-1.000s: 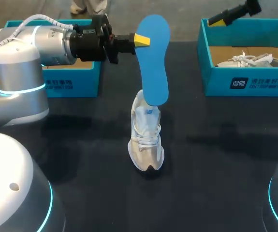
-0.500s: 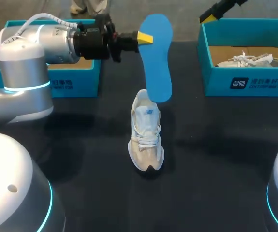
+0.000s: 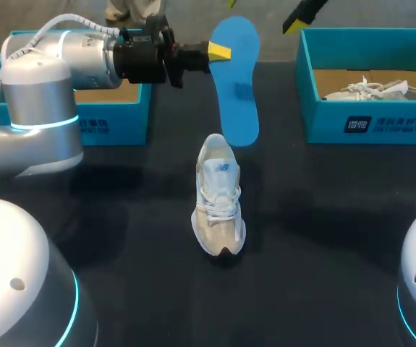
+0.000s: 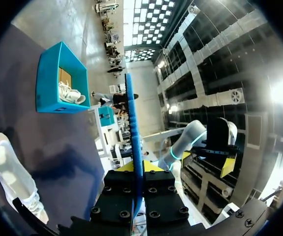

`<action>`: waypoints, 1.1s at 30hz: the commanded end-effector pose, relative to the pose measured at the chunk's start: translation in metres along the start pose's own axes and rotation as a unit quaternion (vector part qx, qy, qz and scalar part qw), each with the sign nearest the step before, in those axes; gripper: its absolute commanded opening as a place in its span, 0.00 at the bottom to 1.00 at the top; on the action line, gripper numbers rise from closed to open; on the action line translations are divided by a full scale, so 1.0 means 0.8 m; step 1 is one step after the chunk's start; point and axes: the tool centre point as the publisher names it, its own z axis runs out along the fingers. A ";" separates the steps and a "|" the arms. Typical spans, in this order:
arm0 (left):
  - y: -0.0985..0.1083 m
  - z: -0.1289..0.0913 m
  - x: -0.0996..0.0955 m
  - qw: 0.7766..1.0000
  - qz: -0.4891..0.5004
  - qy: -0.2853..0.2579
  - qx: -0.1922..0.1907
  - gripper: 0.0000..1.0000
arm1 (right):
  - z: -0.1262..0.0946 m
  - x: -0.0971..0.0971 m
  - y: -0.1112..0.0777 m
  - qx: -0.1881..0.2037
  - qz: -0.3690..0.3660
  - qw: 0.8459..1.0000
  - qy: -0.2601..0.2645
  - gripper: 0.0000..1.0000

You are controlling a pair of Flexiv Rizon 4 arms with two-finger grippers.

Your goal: Take the shoe out of the shoebox, open the shoe tongue, remove and reinsert the insole, then place the shoe into the shoebox

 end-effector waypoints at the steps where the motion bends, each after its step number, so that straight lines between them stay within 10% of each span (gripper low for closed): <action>1: -0.001 0.002 -0.002 1.000 -0.001 -0.001 0.003 0.00 | 0.003 0.015 0.007 0.001 -0.001 0.994 -0.110 1.00; 15: -0.002 0.002 -0.002 1.000 -0.007 -0.005 0.008 0.00 | 0.020 0.020 0.005 -0.006 0.007 0.973 -0.230 1.00; 33: 0.003 0.003 0.000 1.000 -0.006 -0.012 0.006 0.00 | 0.028 0.016 -0.001 -0.014 0.020 0.972 -0.235 1.00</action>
